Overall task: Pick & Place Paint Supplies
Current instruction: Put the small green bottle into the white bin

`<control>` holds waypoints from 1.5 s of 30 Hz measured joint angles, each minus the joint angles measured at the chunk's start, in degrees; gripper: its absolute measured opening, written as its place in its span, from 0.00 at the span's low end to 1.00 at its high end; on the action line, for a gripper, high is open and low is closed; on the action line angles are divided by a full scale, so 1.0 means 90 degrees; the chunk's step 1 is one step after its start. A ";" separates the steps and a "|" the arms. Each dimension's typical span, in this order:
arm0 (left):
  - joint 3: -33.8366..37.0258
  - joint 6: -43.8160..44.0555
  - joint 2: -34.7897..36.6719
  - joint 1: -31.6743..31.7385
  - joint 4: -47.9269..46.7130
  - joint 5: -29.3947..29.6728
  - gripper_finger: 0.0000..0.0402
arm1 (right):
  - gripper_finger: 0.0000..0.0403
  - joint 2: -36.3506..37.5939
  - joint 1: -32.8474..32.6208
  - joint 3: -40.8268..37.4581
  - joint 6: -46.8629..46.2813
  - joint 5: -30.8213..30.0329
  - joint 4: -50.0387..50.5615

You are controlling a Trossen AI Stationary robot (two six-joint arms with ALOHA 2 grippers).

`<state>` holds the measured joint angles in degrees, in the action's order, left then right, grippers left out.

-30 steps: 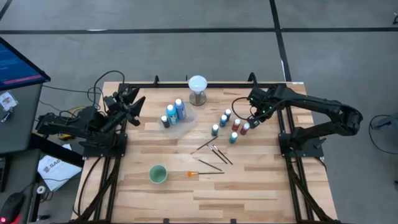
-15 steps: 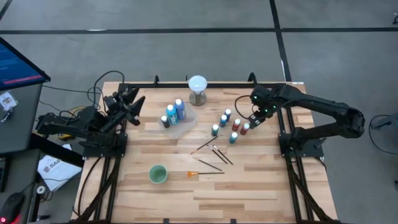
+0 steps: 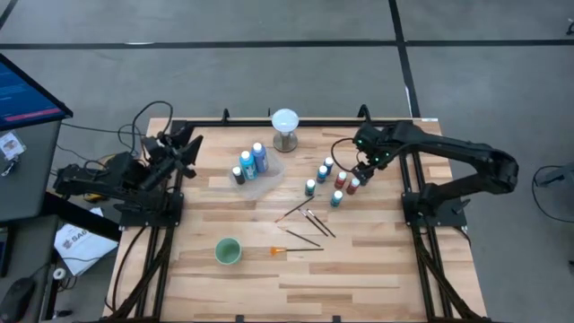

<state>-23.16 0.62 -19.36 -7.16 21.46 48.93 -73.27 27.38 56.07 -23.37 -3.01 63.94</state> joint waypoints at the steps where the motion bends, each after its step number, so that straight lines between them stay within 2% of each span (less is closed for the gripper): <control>1: 0.0000 0.0000 0.0024 0.0000 0.0007 0.0003 0.52 | 0.61 -0.0034 0.0000 0.0000 0.0014 -0.0001 -0.0055; 17: 0.0000 -0.0023 0.0044 0.0000 0.0002 0.0090 0.50 | 0.56 -0.0107 0.0000 -0.0793 -0.0062 0.0000 -0.0699; 21: 0.0000 -0.0029 0.0044 0.0000 -0.0001 0.0095 0.50 | 0.47 -0.0105 0.0000 -0.0848 -0.0103 0.0000 -0.0684; 26: 0.0000 -0.0036 0.0044 0.0000 -0.0001 0.0121 0.50 | 0.27 -0.0095 0.0002 -0.0843 -0.0097 0.0000 -0.0684; 33: 0.0000 -0.0041 0.0044 0.0000 -0.0001 0.0224 0.50 | 0.27 -0.0096 0.0000 -0.0791 -0.0013 -0.0001 -0.0636; 38: 0.0000 -0.0041 0.0044 0.0000 -0.0001 0.0235 0.50 | 0.27 0.0030 0.0053 -0.0165 0.0027 -0.0283 -0.0473; 45: 0.0000 -0.0041 0.0044 0.0000 -0.0006 0.0233 0.50 | 0.27 -0.0152 0.0058 0.1537 0.0161 -0.0854 -0.0209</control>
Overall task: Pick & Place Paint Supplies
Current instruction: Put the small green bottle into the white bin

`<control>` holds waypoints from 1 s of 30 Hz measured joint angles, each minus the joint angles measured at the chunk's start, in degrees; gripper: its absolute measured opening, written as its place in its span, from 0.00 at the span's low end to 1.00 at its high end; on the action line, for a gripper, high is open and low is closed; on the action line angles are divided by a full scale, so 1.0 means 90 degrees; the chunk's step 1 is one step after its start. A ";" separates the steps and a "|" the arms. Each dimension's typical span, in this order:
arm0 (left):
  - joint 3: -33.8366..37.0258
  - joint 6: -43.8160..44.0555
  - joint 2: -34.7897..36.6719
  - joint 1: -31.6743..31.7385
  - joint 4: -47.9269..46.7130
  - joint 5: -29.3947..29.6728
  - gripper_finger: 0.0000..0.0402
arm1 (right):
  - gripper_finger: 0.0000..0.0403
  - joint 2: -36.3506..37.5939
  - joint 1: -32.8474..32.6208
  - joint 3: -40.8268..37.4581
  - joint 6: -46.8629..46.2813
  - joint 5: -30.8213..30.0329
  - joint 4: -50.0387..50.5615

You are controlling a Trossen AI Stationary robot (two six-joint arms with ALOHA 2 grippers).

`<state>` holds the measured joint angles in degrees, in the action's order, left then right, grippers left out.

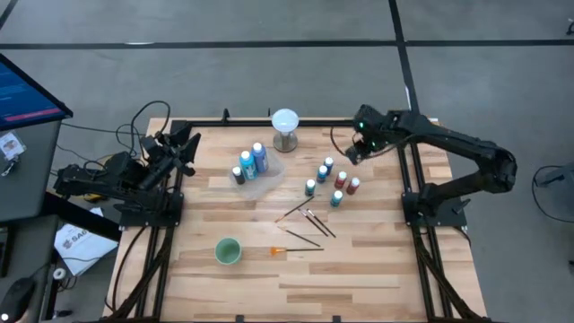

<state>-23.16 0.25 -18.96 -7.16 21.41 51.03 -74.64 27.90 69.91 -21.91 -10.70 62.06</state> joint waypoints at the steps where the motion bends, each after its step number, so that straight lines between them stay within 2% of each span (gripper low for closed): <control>1: 0.0000 0.0000 0.0000 0.0000 0.0000 0.0000 0.50 | 0.27 -0.0114 -0.0004 0.0261 0.0000 0.0002 -0.0041; 5: 0.0002 0.0000 0.0000 0.0000 -0.0009 0.0000 0.50 | 0.27 -0.0806 -0.0189 0.1283 0.0108 -0.0019 -0.0041; 12: 0.0002 0.0002 0.0000 0.0000 -0.0022 0.0000 0.50 | 0.27 -0.2474 -0.0858 0.3012 0.0515 0.0081 -0.0059; 19: 0.0002 0.0001 0.0000 0.0000 -0.0123 -0.0002 0.50 | 0.27 -0.4063 -0.1470 0.4746 0.1008 0.0738 -0.0096; 25: 0.0002 0.0000 0.0000 0.0000 -0.0121 -0.0002 0.50 | 0.27 -0.5125 -0.1746 0.5737 0.1288 0.1094 -0.0086; 30: 0.0005 0.0000 0.0000 0.0000 -0.0121 -0.0002 0.50 | 0.27 -0.5766 -0.1778 0.6147 0.1391 0.1212 0.0135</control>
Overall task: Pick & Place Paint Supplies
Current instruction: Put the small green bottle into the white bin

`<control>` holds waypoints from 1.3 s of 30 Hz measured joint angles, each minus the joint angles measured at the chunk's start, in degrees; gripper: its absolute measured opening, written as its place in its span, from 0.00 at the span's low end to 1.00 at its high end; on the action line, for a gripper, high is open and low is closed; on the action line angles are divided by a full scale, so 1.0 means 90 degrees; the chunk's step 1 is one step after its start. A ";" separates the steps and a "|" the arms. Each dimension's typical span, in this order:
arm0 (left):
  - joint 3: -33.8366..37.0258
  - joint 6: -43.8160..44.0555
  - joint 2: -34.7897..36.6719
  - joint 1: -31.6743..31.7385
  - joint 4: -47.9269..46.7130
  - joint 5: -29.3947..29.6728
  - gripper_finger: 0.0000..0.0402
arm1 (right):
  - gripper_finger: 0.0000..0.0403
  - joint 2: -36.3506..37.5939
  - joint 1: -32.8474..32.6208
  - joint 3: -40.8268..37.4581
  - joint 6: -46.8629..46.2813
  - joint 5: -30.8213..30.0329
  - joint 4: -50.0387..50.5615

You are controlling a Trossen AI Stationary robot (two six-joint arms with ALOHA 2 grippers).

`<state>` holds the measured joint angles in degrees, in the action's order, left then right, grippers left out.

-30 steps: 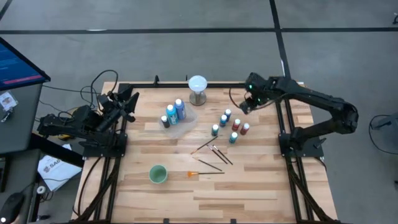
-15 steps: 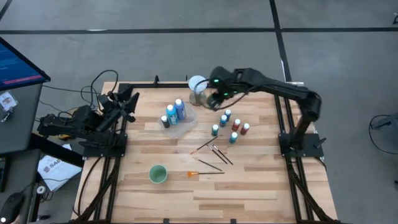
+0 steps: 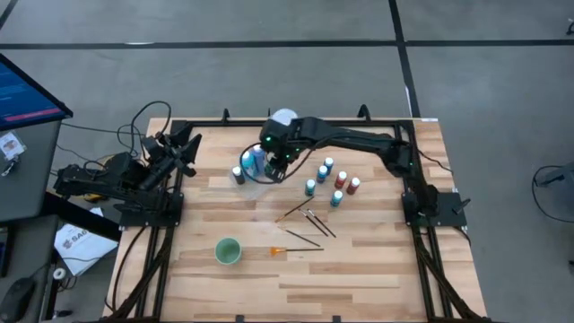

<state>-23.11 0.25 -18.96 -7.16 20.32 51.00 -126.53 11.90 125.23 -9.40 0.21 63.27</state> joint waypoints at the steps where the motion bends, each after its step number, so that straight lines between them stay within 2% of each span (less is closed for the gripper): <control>1: 0.0000 0.0002 0.0000 0.0000 0.0002 0.0000 0.50 | 0.27 -0.0107 0.0000 0.0038 0.0024 -0.0003 0.0018; 10: 0.0000 0.0001 0.0000 0.0000 0.0005 -0.0002 0.50 | 0.27 -0.0672 0.0098 0.0080 0.0113 -0.0017 -0.0001; 18: 0.0000 0.0002 0.0000 0.0000 0.0034 -0.0002 0.50 | 0.28 -0.0661 0.0196 0.0083 0.0115 -0.0340 -0.0051; 39: 0.0000 0.0002 0.0000 0.0000 0.0063 -0.0002 0.50 | 0.28 -0.0653 0.0225 -0.0521 0.0303 -0.0343 -0.0472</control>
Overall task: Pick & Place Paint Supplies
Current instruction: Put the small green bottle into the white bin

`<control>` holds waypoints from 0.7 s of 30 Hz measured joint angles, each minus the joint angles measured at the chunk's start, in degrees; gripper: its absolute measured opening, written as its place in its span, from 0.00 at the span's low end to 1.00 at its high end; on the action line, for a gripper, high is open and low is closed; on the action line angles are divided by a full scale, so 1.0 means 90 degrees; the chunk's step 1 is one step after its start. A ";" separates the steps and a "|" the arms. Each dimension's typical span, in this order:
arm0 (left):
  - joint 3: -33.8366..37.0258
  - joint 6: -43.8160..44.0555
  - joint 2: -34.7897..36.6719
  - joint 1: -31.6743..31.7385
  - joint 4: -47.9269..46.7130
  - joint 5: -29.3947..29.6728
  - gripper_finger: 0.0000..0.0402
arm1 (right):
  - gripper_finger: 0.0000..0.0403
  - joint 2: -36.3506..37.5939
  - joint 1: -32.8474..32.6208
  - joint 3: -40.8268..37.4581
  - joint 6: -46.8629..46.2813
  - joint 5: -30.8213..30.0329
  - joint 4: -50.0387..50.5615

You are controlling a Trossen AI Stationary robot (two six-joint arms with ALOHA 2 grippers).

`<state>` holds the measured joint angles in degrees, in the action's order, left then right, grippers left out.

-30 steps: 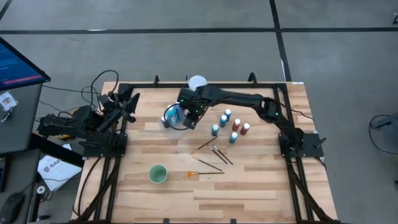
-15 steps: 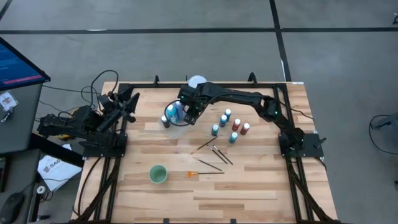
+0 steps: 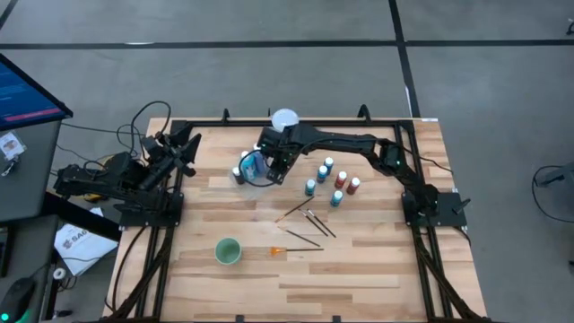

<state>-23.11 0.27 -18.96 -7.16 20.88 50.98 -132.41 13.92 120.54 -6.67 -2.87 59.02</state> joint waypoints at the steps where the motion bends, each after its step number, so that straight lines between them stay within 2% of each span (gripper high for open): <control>1: 0.0002 0.0002 0.0000 0.0000 0.0004 0.0000 0.50 | 0.28 0.0004 -0.0001 0.0004 0.0042 -0.0001 -0.0010; 15: 0.0002 0.0002 0.0000 0.0000 0.0022 0.0000 0.50 | 0.35 -0.0004 0.0008 -0.0004 0.0253 -0.0017 -0.0300; 21: 0.0002 0.0000 0.0000 0.0000 0.0022 0.0000 0.50 | 0.41 -0.0004 0.0011 -0.0001 0.0317 -0.0010 -0.0401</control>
<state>-23.09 0.27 -18.96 -7.16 21.08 50.98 -132.44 14.02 120.53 -3.82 -2.96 55.41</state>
